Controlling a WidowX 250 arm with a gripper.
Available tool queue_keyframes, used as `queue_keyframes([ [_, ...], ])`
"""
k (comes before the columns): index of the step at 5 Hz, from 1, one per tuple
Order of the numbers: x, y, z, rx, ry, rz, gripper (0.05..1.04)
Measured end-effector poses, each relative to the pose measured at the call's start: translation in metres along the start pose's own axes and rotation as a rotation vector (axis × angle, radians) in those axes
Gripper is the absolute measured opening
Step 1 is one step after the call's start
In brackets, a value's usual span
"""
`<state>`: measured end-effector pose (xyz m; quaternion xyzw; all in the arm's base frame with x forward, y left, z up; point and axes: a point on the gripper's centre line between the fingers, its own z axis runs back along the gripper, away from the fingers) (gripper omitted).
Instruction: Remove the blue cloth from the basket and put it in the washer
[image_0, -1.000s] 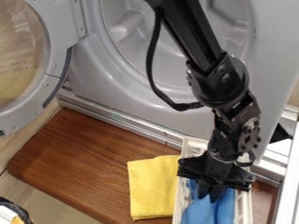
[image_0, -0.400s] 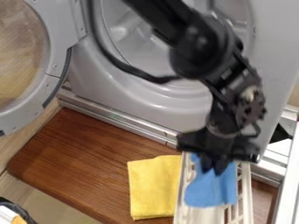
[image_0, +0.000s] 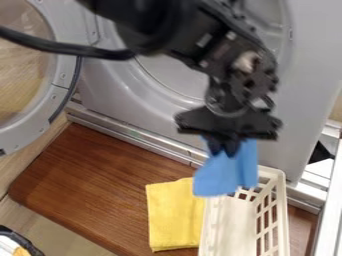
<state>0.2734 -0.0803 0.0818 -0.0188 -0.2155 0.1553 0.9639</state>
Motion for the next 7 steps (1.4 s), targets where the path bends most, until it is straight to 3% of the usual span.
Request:
queue_keyframes([
  [1,0.017,0.018,0.006,0.034,-0.057,0.039,0.086],
  [3,0.056,0.046,0.003,0.065,-0.106,0.109,0.086],
  [4,0.074,0.056,-0.01,0.066,-0.107,0.124,0.086],
  [5,0.082,0.056,-0.026,0.074,-0.076,0.126,0.086],
  [7,0.121,0.056,-0.07,0.066,-0.035,0.13,0.086],
])
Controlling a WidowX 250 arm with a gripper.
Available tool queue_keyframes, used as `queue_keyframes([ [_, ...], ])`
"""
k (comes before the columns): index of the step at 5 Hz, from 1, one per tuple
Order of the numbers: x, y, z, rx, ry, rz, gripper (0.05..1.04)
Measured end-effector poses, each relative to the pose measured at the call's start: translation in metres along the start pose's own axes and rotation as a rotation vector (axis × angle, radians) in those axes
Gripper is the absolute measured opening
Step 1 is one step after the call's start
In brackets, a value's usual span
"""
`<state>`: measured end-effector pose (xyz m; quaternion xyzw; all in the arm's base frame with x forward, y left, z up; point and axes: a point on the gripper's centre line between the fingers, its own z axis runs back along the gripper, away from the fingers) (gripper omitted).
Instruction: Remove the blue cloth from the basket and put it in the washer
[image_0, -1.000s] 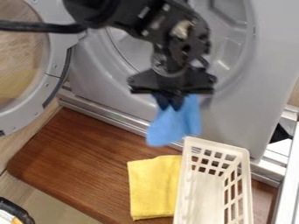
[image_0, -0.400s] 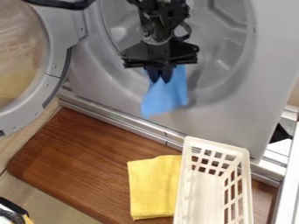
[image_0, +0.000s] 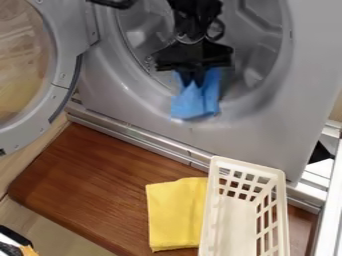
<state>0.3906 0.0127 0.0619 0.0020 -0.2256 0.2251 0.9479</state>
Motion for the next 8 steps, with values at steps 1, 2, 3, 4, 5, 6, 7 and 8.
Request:
queue_keyframes([
  [1,0.01,-0.002,-0.012,0.006,0.012,0.0,0.117],
  [2,0.01,-0.004,-0.016,0.005,0.034,0.014,0.305],
  [3,0.006,-0.001,-0.017,0.029,0.039,0.051,0.6],
  [4,-0.001,-0.001,-0.016,0.048,0.057,0.047,0.899],
  [5,-0.002,-0.001,-0.006,0.047,0.044,0.052,1.016],
  [6,-0.006,0.002,0.0,0.047,0.042,0.06,1.009],
  [7,-0.004,0.004,0.014,0.043,0.017,0.064,1.003],
  [8,-0.009,0.011,0.035,0.045,-0.005,0.087,1.001],
])
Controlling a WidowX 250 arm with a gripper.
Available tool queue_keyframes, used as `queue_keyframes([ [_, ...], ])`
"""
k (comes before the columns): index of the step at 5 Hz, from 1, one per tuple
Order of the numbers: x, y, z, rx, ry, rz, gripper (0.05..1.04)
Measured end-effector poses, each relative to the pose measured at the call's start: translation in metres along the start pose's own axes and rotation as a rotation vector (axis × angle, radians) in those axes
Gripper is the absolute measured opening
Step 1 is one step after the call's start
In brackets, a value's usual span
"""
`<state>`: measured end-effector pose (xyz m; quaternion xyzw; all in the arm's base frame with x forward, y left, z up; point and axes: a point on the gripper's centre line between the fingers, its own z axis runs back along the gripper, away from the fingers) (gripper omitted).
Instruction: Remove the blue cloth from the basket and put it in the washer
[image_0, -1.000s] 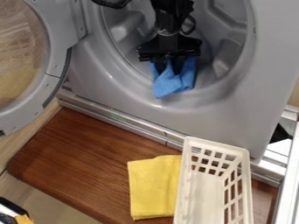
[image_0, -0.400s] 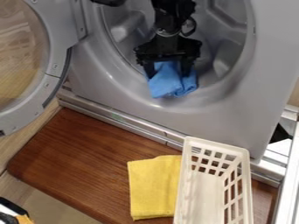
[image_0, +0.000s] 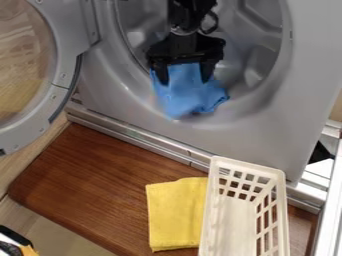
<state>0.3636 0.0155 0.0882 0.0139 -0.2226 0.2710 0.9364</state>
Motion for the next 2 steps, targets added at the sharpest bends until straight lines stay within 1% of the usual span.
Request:
queue_keyframes([
  [1,-0.015,0.014,0.016,0.02,0.003,0.048,1.001],
  [2,-0.034,0.016,0.028,0.021,0.002,0.059,1.001],
])
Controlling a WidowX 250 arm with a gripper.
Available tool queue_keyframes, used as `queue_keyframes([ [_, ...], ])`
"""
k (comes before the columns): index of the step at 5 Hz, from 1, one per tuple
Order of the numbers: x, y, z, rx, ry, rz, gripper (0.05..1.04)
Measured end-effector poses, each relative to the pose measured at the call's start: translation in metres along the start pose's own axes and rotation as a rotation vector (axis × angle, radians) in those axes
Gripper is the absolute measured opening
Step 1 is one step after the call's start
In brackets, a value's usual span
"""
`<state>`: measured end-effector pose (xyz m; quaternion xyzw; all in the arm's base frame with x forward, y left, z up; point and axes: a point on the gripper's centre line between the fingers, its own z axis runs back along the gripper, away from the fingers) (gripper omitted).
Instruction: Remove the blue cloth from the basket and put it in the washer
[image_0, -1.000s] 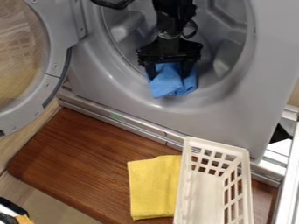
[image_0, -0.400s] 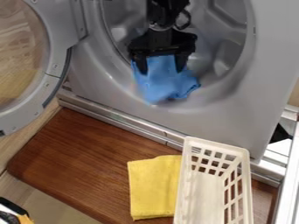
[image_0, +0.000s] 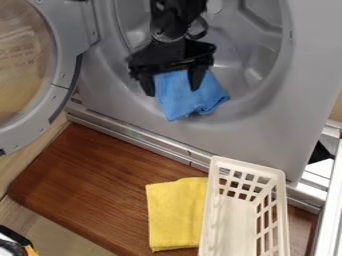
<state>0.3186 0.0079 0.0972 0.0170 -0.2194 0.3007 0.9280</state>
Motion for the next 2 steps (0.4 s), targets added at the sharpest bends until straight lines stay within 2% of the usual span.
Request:
queue_keyframes([
  [1,-0.0211,0.0082,0.0094,-0.004,0.012,0.011,1.001],
  [2,-0.0214,0.0082,0.0096,-0.006,0.012,0.017,1.001],
])
